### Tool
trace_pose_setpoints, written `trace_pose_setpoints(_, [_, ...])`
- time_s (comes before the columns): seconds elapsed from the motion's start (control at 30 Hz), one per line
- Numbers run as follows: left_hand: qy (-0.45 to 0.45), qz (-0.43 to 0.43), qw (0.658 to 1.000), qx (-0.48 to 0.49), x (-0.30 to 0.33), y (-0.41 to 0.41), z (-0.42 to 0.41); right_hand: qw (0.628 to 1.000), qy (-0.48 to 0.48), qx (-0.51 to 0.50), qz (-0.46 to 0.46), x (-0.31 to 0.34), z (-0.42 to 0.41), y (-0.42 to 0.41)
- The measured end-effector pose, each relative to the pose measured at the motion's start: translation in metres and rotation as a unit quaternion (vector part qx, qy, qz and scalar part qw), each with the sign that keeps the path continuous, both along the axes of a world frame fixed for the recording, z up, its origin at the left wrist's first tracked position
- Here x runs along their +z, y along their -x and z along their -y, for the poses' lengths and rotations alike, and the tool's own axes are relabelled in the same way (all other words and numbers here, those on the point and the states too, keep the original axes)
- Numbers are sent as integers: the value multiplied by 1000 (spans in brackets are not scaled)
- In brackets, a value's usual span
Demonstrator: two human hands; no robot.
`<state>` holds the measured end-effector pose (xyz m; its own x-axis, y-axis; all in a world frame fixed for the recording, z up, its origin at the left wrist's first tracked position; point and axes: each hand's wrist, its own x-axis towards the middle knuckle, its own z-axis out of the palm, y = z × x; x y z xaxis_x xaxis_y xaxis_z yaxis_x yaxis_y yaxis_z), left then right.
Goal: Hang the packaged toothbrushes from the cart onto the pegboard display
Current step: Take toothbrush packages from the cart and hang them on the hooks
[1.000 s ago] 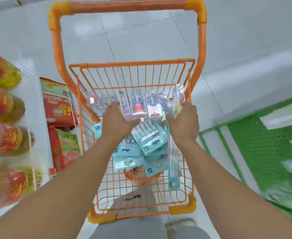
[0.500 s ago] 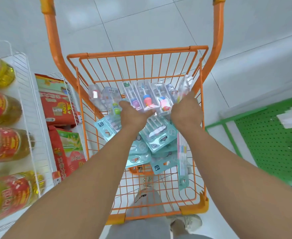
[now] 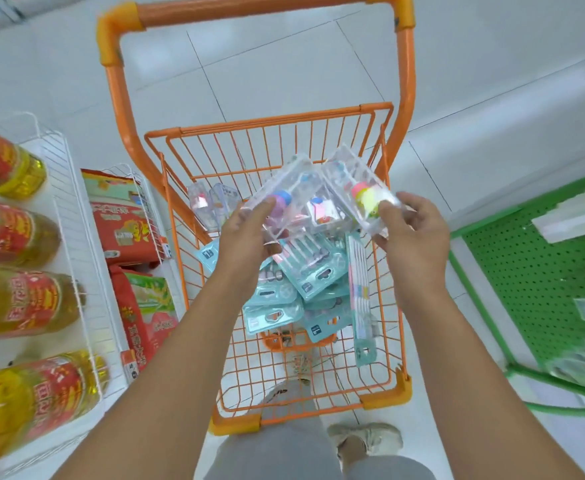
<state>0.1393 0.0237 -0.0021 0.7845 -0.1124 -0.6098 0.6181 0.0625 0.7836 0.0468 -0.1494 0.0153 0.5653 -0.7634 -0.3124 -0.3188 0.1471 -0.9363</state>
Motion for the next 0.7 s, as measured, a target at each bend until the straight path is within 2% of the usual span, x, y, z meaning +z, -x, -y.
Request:
trace_pose_setpoints(0.07, [44,-26,998,-24,11,9,5,992,-77,-80,63,15,12,24])
trace_pose_setpoints(0.1, [41,-20,998,-49,16,14,11,986,-84,-116,85,21,20,38])
trace_pose_setpoints(0.23, [-6,77,979,-191,25,39,49,968,-27,-228,96,41,60,100])
trace_pose_setpoints(0.33, [33,97,964,-245,38,66,98,952,-27,-283,110,52,86,147])
trace_pose_setpoints(0.5, [115,24,934,-337,51,129,183,929,-145,-315,132,63,118,220])
trace_pose_setpoints(0.6, [85,-25,911,-402,56,177,220,921,-193,-312,134,62,131,260])
trace_pose_setpoints(0.7, [52,-19,885,-462,54,221,242,908,-213,-336,135,60,142,298])
